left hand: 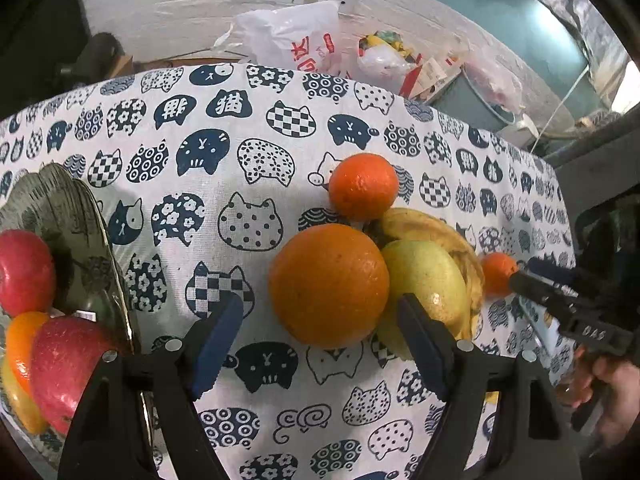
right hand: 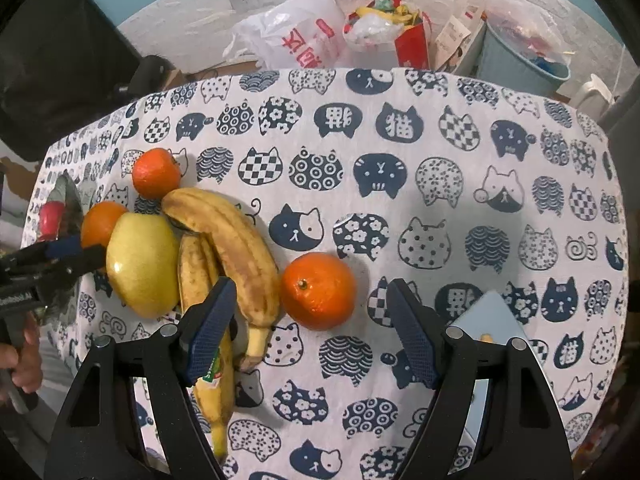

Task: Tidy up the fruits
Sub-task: 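Grasp the large orange with the left tool while the right tool grasps a tangerine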

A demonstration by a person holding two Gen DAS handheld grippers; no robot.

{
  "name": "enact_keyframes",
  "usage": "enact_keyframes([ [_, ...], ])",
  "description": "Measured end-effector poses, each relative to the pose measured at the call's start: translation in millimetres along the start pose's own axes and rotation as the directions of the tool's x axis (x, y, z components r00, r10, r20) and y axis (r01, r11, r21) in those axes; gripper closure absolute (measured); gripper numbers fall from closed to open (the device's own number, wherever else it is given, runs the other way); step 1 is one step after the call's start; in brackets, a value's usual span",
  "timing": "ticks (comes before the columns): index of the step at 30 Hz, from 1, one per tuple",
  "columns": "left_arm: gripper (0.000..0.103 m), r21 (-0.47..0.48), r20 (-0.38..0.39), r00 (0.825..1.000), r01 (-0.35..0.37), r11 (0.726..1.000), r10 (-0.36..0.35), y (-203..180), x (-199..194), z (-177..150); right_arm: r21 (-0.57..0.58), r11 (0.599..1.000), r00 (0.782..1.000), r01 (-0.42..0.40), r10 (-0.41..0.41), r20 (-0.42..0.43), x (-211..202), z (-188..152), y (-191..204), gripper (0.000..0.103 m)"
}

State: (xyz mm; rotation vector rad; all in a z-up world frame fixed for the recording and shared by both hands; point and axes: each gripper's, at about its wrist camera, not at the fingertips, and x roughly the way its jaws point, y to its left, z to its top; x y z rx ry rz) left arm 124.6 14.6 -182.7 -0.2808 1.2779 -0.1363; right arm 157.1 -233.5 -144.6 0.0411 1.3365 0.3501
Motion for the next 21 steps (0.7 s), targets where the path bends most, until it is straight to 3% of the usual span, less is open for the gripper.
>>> enact_keyframes([
  [5,0.022,-0.035,0.007,1.0,0.028,0.999,-0.027,6.7,3.4,4.0,0.015,1.0,1.0,-0.009,0.01,-0.028,12.6,-0.1,-3.8,0.025],
  [11,0.022,-0.018,0.032,0.999,0.008,1.0,-0.008,5.0,5.3,8.3,0.027,0.999,0.998,-0.027,0.028,-0.057,24.8,-0.1,-7.0,0.037],
  [15,0.038,-0.011,0.037,0.998,0.053,0.999,-0.053,4.3,4.5,9.1,0.023,0.999,0.997,-0.043,0.044,-0.059,26.6,-0.3,-7.2,0.047],
  [18,0.039,0.015,0.042,0.999,0.033,0.999,-0.034,-1.0,2.9,8.9,0.002,1.0,0.998,-0.026,0.026,-0.049,24.4,-1.5,-4.1,0.054],
  [21,0.04,0.036,0.051,0.999,0.017,0.999,-0.019,-3.5,1.9,7.6,-0.001,1.0,0.999,-0.021,0.021,-0.05,25.5,-1.8,-2.7,0.054],
])
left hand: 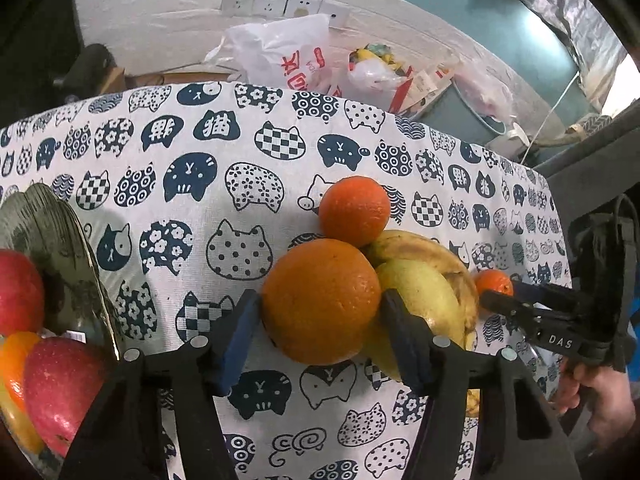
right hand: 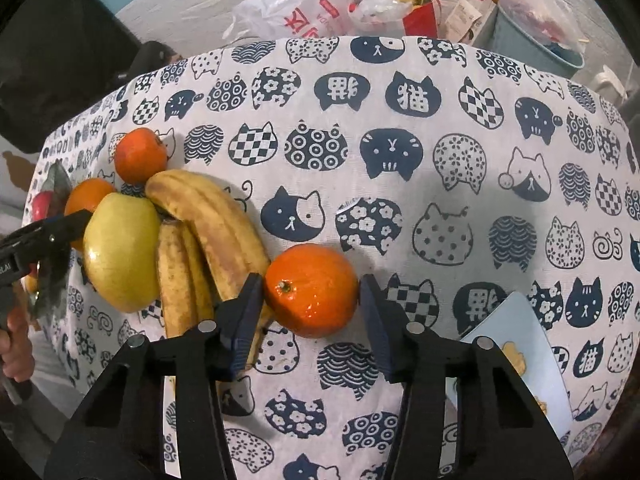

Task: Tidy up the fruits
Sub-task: 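Grasp the large orange with the left tool while the right tool grasps a tangerine, then carry both fruits to the plate and set the orange down with the left tool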

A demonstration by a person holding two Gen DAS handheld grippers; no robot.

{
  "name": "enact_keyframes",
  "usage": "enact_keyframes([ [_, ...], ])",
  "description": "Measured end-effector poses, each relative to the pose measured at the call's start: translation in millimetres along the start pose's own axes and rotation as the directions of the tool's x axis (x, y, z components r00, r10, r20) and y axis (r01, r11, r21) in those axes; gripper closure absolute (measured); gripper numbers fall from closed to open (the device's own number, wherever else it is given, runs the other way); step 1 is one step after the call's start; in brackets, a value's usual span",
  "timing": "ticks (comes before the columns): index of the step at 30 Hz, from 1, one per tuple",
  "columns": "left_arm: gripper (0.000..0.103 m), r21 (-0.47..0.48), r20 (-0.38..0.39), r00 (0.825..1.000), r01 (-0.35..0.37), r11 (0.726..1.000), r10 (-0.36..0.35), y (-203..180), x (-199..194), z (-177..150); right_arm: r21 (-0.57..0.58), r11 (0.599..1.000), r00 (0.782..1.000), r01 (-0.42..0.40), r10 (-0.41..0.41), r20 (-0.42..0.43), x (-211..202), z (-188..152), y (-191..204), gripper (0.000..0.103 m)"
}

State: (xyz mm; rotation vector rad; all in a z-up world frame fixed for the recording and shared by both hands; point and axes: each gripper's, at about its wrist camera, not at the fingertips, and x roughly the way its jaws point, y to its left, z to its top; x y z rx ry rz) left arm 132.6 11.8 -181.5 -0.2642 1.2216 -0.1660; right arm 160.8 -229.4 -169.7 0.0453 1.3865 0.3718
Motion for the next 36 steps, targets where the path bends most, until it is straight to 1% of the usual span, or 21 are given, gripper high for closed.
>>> enact_keyframes([
  [6,0.041,0.055,0.017,0.999,-0.051,0.997,0.051,-7.6,-3.2,-3.8,-0.028,0.999,1.0,0.021,-0.02,0.015,-3.7,0.4,5.1,0.054],
  [10,0.042,0.071,0.05,0.997,-0.071,0.995,0.067,-10.9,-12.8,-4.7,-0.045,0.999,0.999,0.027,-0.025,0.044,-12.7,2.0,12.4,0.054],
  [20,0.042,0.083,0.126,0.989,-0.088,0.993,0.077,-16.2,-48.2,-8.2,-0.097,0.994,0.99,0.051,-0.037,0.138,-44.6,8.0,34.8,0.054],
  [23,0.042,0.091,0.151,0.985,-0.097,0.991,0.083,-18.2,-60.4,-10.8,-0.11,0.993,0.986,0.041,-0.023,0.165,-54.8,9.4,41.3,0.054],
  [29,0.042,0.09,0.183,0.98,-0.09,0.992,0.072,-17.5,-81.7,-16.6,-0.139,0.99,0.979,0.022,0.007,0.206,-72.4,10.4,60.5,0.054],
  [36,0.042,0.093,0.22,0.972,-0.104,0.99,0.081,-13.7,-102.9,-26.2,-0.191,0.982,0.969,-0.003,0.05,0.242,-87.8,11.5,90.3,0.054],
])
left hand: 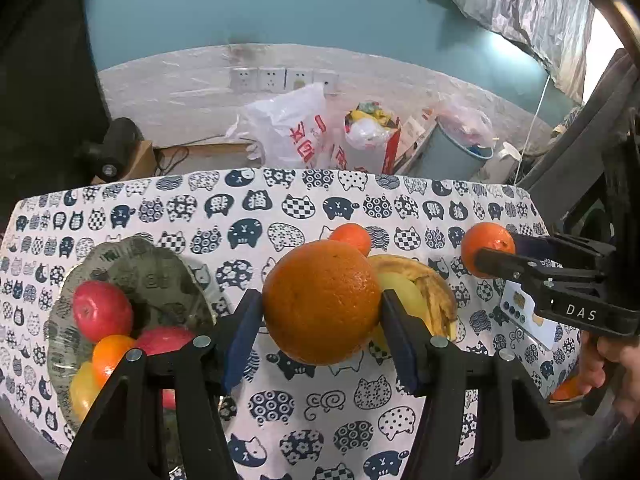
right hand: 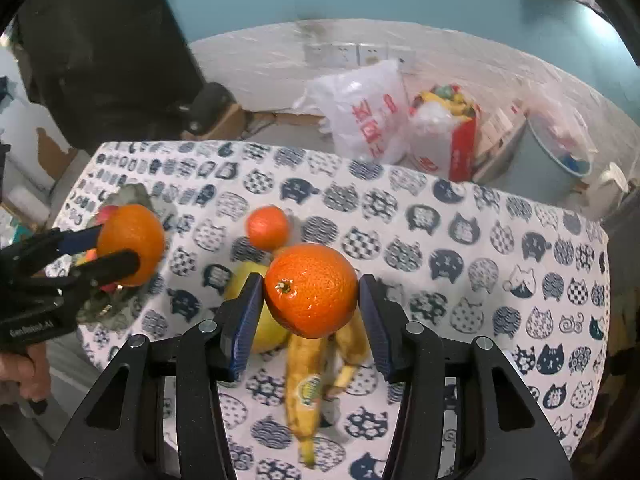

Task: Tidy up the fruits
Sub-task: 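Carry both fruits to the plate and set the orange down with the left tool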

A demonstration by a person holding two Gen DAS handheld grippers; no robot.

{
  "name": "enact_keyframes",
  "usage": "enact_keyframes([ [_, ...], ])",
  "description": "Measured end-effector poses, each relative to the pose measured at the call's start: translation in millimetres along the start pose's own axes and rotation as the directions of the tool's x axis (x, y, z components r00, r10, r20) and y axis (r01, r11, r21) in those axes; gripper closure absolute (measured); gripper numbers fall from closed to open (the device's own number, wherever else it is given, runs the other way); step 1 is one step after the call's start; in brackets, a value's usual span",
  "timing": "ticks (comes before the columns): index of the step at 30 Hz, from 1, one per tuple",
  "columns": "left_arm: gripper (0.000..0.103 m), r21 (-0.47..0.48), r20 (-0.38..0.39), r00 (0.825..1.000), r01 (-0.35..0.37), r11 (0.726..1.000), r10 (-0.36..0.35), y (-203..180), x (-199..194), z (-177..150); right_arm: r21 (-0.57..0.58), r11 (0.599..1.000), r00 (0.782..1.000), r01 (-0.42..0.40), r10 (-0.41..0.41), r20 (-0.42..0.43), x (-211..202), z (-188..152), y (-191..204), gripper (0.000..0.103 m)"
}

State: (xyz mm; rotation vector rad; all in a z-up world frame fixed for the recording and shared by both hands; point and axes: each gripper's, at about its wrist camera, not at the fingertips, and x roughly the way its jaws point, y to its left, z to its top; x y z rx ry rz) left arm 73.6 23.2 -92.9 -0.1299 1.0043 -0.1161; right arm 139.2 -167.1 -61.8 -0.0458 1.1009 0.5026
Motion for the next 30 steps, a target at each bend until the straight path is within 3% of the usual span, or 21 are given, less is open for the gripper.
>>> enact_keyframes([
  [14,0.042,-0.066,0.029,0.999,-0.024,0.998,0.026,39.3,-34.8,-16.7,-0.092,0.994,0.998,-0.066,0.068,0.019,2.4,21.2,63.5,0.054],
  [30,0.042,-0.171,0.0,0.996,-0.086,0.981,0.088,104.2,-56.3,-57.5,-0.193,0.971,0.99,-0.143,0.141,-0.025,29.2,41.2,142.9,0.054],
])
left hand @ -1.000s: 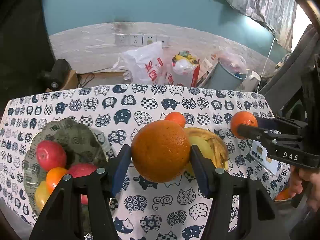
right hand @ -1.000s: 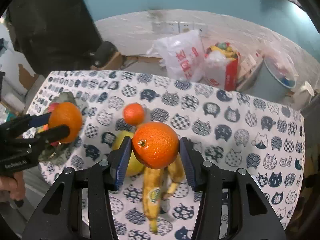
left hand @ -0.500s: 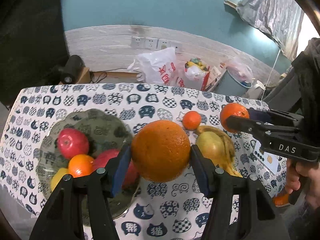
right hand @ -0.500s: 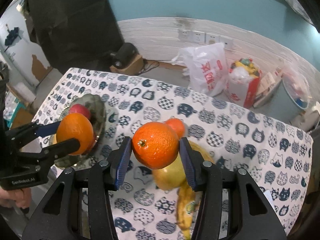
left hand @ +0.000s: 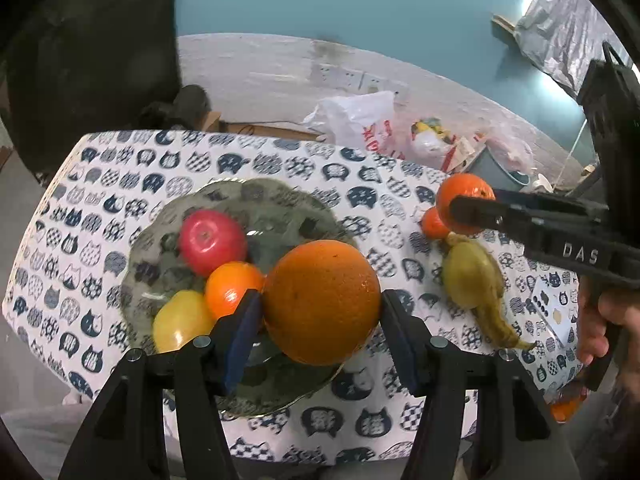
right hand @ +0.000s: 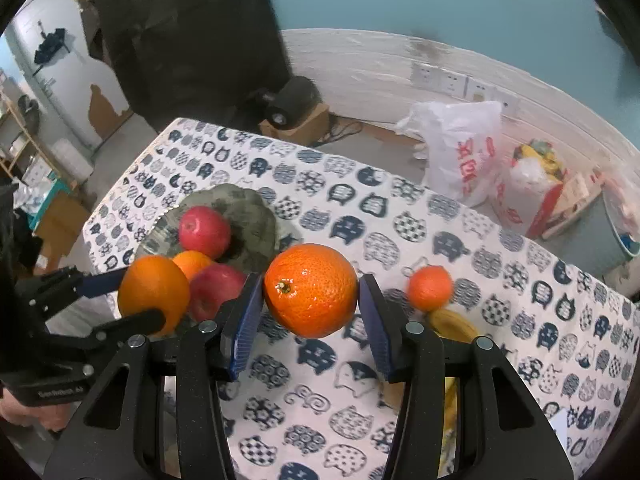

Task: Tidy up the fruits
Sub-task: 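Carry both fruits to the plate and set the orange down with the left tool, then lower the tangerine onto the plate and open the right tool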

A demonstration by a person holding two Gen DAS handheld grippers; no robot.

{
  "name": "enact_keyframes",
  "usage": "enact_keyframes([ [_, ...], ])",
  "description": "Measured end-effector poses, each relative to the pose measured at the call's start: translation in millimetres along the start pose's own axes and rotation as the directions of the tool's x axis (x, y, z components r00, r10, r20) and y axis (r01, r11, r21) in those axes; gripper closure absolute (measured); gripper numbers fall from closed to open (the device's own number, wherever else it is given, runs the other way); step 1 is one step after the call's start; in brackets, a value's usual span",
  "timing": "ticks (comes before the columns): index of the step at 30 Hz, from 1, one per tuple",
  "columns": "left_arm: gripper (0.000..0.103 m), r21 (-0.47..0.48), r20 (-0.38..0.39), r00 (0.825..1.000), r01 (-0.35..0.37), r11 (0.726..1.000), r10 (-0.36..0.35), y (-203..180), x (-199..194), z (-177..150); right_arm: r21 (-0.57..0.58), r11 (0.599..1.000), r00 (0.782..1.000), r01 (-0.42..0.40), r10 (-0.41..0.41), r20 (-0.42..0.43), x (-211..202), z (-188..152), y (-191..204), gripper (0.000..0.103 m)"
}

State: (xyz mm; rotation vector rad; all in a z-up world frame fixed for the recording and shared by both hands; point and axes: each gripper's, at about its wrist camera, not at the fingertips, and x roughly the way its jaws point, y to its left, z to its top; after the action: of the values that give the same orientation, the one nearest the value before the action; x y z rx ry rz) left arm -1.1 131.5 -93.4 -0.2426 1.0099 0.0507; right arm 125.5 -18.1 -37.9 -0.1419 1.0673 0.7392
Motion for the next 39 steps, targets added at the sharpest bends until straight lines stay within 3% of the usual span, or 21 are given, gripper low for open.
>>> enact_keyframes([
  [15,0.042,-0.05,-0.068,0.996,-0.053,0.997,0.049,41.2,15.9,-25.2,-0.068,0.997,0.998,-0.033,0.029,-0.063,46.7,14.3,47.2,0.054],
  [32,0.042,-0.083,-0.17,0.984,-0.057,0.995,0.042,56.2,47.6,-42.1,-0.053,0.998,0.993,-0.04,0.034,-0.116,87.5,24.0,58.6,0.054],
  [39,0.041,-0.117,-0.179,0.984,-0.048,0.992,0.027,61.9,48.3,-40.2,-0.048,0.998,0.992,-0.042,0.035,-0.125,95.3,26.3,58.3,0.054],
])
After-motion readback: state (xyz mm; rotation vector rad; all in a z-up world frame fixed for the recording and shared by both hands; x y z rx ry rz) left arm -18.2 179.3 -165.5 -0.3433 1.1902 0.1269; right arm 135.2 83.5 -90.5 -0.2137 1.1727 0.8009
